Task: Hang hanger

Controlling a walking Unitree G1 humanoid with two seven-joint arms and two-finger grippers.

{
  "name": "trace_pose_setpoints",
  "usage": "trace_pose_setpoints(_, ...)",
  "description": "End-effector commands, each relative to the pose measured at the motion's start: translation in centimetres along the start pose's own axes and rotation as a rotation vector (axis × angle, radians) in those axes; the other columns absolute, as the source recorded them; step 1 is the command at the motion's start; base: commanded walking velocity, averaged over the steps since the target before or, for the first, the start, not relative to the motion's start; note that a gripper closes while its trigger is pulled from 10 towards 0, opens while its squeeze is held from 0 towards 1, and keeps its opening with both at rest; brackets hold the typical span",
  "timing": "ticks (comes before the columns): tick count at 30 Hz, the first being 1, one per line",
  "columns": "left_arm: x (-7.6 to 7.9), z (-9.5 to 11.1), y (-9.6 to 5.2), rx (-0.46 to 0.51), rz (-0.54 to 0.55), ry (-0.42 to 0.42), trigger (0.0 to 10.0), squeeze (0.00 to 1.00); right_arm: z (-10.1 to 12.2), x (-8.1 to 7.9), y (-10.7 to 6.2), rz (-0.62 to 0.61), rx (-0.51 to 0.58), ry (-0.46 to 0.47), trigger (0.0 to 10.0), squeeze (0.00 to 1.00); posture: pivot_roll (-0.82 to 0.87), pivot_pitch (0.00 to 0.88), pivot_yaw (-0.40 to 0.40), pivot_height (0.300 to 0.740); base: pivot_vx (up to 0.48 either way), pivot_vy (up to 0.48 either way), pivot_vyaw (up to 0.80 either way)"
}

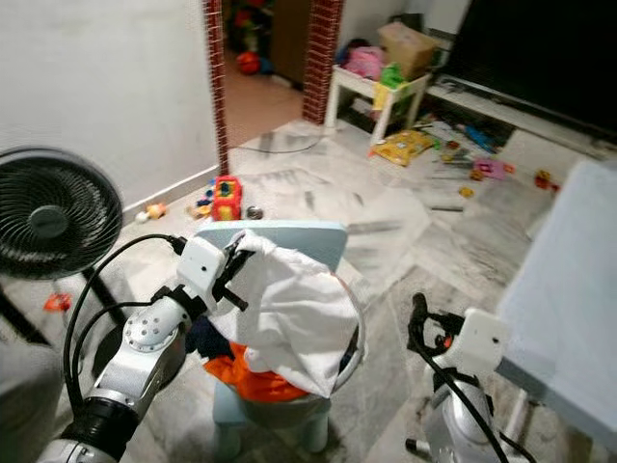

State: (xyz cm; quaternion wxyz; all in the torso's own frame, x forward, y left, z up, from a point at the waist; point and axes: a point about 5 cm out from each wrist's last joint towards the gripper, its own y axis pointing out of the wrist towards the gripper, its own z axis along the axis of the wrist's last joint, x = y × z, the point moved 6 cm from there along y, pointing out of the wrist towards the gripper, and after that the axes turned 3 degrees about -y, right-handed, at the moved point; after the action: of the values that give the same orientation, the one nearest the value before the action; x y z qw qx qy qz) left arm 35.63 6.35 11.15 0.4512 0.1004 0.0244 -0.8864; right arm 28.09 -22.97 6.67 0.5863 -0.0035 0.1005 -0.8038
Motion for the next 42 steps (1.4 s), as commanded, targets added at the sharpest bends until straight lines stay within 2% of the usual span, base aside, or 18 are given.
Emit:
trace_pose_setpoints(1,0.9,0.9,0.7,0.016,-0.050,0.007,10.0,0.00,0.7,0.5,0.0,-0.026,0.014,0.000,10.0,0.00,0.07,0.000,-0.066,0.740,0.000,0.000,-0.46)
trace_pose_setpoints(4,1.0,1.1,1.4,0.012,-0.050,0.001,10.0,0.00,0.9,0.0,0.3,-0.014,0.017,0.003,10.0,0.00,0.07,0.000,-0.057,0.740,0.000,0.000,0.00)
trace_pose_setpoints(7,1.5,1.6,2.1,0.024,-0.051,-0.005,10.0,0.00,1.5,-1.5,1.3,0.028,0.027,-0.027,10.0,0.00,0.06,0.000,-0.061,0.740,0.000,0.000,0.00)
trace_pose_setpoints(13,1.9,2.3,2.8,0.042,-0.082,-0.031,10.0,0.00,2.7,-2.6,2.1,0.053,0.055,-0.059,10.0,0.00,0.05,0.000,-0.075,0.740,0.000,0.000,0.00)
trace_pose_setpoints(22,2.1,2.5,3.0,0.051,-0.077,-0.045,10.0,0.00,2.9,-2.2,2.4,0.044,0.053,-0.064,10.0,0.00,0.05,0.000,-0.084,0.740,0.160,-0.283,-0.38)
trace_pose_setpoints(28,2.2,3.0,3.0,0.067,-0.073,-0.057,10.0,0.00,3.0,-2.7,2.5,0.056,0.052,-0.081,10.0,0.00,0.04,0.000,-0.092,0.740,0.243,-0.311,-0.62)
trace_pose_setpoints(34,2.8,4.8,3.4,0.116,-0.091,-0.072,10.0,0.00,3.2,-2.8,2.4,0.061,0.056,-0.090,10.0,0.00,0.04,0.000,-0.093,0.740,0.241,-0.320,-0.55)
trace_pose_setpoints(42,3.5,4.4,3.2,0.103,-0.111,-0.084,10.0,0.00,3.0,-2.7,2.2,0.053,0.048,-0.092,10.0,0.00,0.03,0.000,-0.090,0.740,0.241,-0.356,0.00)
